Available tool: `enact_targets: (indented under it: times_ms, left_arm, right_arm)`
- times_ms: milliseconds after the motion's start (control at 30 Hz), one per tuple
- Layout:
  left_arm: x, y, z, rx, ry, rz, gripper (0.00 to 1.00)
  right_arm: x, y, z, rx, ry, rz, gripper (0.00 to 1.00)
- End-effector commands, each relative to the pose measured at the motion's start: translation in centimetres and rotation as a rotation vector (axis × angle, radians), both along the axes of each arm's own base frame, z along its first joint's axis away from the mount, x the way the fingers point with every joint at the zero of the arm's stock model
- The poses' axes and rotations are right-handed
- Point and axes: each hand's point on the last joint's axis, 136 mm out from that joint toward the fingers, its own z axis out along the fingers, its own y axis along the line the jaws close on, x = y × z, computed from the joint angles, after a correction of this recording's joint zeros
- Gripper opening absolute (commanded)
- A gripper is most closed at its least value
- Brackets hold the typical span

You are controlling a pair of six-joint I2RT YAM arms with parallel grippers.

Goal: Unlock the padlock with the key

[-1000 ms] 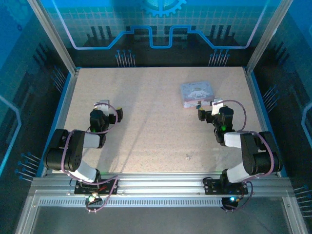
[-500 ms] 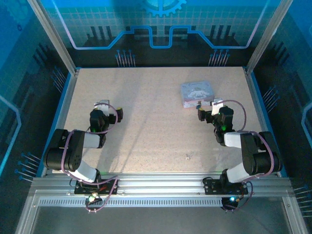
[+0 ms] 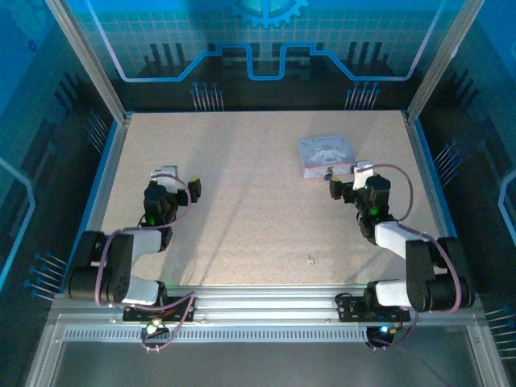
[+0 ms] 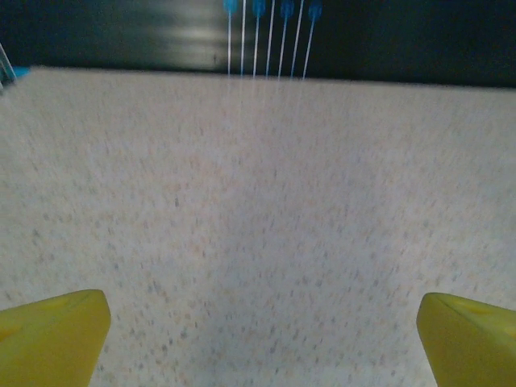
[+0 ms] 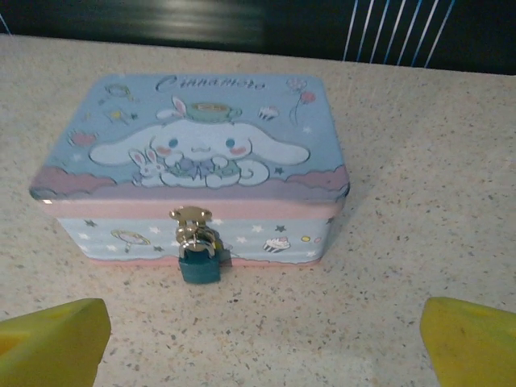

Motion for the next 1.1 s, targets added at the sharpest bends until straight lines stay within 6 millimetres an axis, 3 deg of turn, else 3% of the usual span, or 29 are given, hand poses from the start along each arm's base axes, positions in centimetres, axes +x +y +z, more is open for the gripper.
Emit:
enact_targets:
  times_ms: [0,133,300,600,833,1067]
  left_arm:
    - [-0.5,0.7,2.6,-0.036,-0.014,0.044,0.99]
    - [-0.9,0.4,5.6,-0.203,0.038,0.074,0.99]
    - [-1.0,-1.8,6.5,-0.442,0.161,0.04,0.99]
    - [-0.4,-11.5,5.7,-0.596,0.39,-0.196,0.99]
    - [1.6,-20.1,5.3,-0.663,0.499,-0.398,0.99]
    - [3.8,-26.6,3.4,-0.683,0.57,-0.499,0.99]
  right_arm:
    - [-0.7,-0.5,1.1,0.045,0.041,-0.045,1.0]
    - [-1.5,0.0,2.5,0.106,0.06,-0.038,1.0]
    - [-2.2,0.0,2.8,0.222,0.144,-0.03,1.0]
    - [-0.6,-0.4,3.2,0.412,0.233,-0.022,1.0]
    - [3.4,-1.7,2.7,0.49,0.27,-0.023,1.0]
    - [7.7,-2.0,1.4,0.531,0.314,0.014,1.0]
